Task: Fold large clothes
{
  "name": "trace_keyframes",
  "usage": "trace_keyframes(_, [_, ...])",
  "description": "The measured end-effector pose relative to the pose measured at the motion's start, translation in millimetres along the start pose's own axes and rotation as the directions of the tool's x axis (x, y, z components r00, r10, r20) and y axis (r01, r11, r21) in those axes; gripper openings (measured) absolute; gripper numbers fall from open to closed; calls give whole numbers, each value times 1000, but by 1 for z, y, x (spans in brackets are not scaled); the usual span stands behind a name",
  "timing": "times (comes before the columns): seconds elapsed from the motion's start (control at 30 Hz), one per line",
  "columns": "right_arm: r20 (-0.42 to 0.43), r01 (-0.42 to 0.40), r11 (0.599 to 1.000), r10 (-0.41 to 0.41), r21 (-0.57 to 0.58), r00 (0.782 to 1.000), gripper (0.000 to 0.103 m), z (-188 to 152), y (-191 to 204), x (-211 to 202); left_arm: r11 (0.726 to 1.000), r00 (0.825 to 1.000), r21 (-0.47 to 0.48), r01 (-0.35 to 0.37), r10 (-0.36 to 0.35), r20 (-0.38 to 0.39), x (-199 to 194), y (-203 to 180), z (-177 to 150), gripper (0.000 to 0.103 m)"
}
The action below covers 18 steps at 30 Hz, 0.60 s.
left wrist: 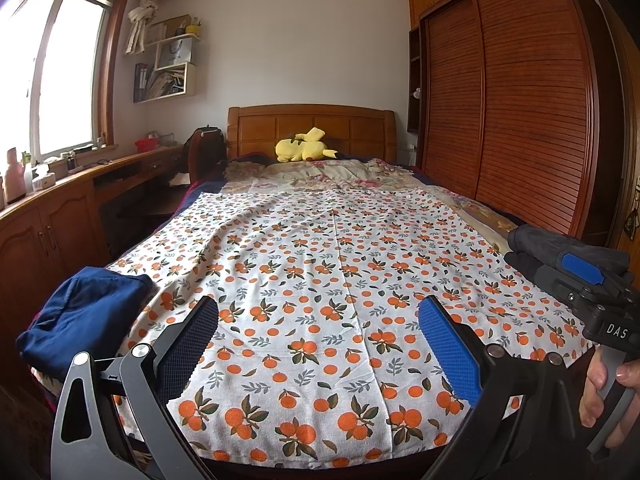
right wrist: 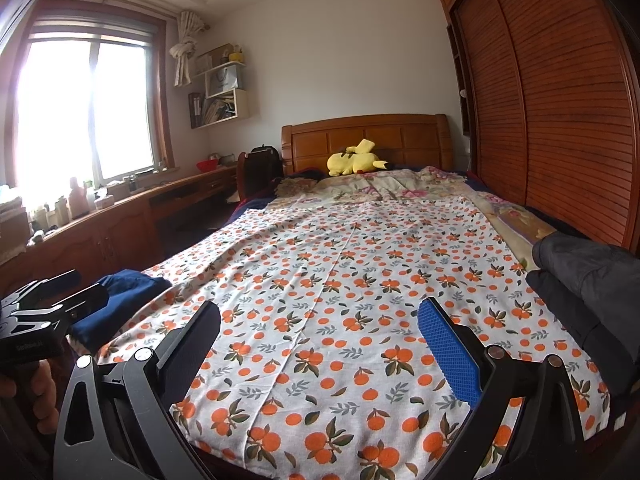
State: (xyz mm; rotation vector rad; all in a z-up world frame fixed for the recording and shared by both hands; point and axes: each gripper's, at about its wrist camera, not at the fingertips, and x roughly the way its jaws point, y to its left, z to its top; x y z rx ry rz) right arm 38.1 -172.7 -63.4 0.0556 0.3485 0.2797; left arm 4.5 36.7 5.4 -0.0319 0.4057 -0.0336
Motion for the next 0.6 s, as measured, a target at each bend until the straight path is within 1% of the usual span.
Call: trace_keyframes(0.6, [2, 3, 1000, -3, 0, 1000, 96, -1, 0, 0, 1000, 1000, -2, -4, 4, -1, 4, -1, 1, 101])
